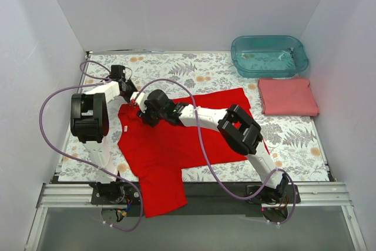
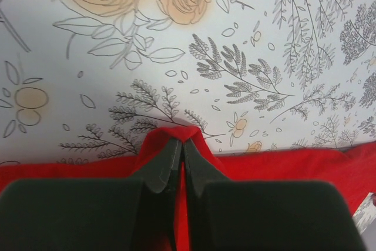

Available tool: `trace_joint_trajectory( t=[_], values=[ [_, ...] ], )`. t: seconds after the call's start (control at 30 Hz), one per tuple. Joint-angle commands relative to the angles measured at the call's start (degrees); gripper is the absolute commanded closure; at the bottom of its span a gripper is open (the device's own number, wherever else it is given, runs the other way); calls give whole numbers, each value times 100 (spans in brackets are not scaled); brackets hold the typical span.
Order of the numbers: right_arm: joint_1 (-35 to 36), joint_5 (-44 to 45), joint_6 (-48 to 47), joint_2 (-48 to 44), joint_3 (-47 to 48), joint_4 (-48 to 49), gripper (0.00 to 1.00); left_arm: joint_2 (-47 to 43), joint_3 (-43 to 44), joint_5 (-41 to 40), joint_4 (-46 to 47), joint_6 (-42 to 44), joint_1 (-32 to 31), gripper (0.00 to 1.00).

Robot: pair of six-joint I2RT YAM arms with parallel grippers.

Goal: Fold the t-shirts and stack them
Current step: Fold the tshirt

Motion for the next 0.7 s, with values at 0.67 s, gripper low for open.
trace_joint_trajectory(
  t=[0.67],
  values=[
    [184, 525, -174, 658, 652, 209, 80, -84, -111, 43, 49, 89, -155, 100]
  ],
)
